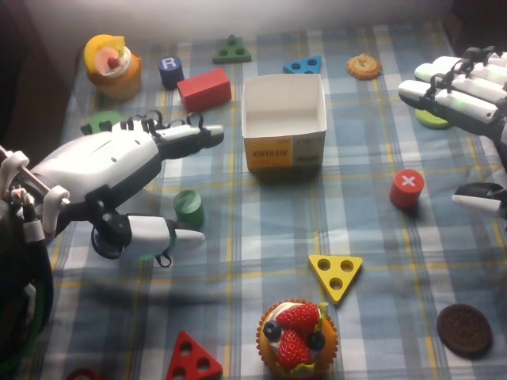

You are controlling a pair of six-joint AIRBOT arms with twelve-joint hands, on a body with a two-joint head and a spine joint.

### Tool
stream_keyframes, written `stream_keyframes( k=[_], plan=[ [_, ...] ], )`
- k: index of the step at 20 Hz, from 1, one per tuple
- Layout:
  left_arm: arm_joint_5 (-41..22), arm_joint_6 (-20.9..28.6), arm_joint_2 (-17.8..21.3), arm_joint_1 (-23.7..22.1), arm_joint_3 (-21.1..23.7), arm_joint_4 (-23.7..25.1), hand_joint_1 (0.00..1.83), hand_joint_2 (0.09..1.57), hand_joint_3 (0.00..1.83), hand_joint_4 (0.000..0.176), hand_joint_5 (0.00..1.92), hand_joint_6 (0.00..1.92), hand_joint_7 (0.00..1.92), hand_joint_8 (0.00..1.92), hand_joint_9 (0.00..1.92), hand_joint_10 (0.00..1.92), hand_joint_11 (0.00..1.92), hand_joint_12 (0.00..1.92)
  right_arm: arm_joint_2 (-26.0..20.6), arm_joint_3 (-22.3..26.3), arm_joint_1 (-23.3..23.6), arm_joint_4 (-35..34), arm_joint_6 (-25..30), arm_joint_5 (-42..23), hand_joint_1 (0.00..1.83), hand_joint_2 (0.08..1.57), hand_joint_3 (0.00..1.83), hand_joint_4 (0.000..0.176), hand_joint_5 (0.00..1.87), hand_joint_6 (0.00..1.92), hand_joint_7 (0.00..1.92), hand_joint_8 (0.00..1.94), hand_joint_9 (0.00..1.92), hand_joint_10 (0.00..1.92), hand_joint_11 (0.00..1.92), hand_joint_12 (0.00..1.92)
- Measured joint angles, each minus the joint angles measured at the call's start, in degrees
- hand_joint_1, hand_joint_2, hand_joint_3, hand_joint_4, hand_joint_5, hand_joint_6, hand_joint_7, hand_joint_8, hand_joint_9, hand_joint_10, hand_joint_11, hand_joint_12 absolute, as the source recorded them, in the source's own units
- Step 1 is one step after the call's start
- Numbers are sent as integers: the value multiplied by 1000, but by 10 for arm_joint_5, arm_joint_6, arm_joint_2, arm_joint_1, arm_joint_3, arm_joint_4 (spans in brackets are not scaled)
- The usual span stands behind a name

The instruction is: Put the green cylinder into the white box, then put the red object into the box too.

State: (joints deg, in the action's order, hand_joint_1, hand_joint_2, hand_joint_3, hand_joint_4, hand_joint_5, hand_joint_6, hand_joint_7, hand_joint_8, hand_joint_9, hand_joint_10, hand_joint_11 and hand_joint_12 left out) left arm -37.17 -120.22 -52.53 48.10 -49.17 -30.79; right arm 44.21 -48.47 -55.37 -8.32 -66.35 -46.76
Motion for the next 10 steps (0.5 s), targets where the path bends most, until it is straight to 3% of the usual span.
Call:
stream_keyframes(
  k=[4, 5, 8, 9, 10],
  plan=[
    [7, -2, -16, 7, -17, -19, 952, 1073, 4, 80, 320, 19, 456, 39, 0, 898, 0, 1383, 3, -1, 0, -7, 0, 0, 676, 1271, 1, 0, 0, 0, 0, 0, 0, 0, 0, 665],
    [12, -2, -17, 8, -18, -23, 910, 1098, 7, 90, 313, 18, 464, 48, 0, 963, 0, 1499, 3, -1, 0, -7, 0, 0, 681, 1270, 0, 0, 0, 0, 0, 0, 2, 2, 0, 683],
    [16, -1, -23, 15, -23, -34, 940, 1120, 1, 71, 414, 111, 548, 160, 22, 1112, 0, 1688, 3, -4, 0, -11, 0, 0, 705, 1264, 0, 0, 0, 0, 0, 0, 3, 1, 0, 593],
    [17, -2, -24, 15, -23, -36, 934, 1125, 1, 67, 395, 247, 473, 436, 29, 1216, 0, 1831, 3, -4, 0, -11, 0, 0, 703, 1264, 0, 0, 0, 0, 0, 0, 0, 0, 0, 591],
    [16, -2, -24, 15, -24, -36, 950, 1129, 0, 59, 384, 491, 370, 936, 83, 1352, 0, 1903, 3, -4, 0, -10, 0, 0, 691, 1271, 2, 0, 0, 0, 0, 0, 0, 0, 0, 583]
  ],
)
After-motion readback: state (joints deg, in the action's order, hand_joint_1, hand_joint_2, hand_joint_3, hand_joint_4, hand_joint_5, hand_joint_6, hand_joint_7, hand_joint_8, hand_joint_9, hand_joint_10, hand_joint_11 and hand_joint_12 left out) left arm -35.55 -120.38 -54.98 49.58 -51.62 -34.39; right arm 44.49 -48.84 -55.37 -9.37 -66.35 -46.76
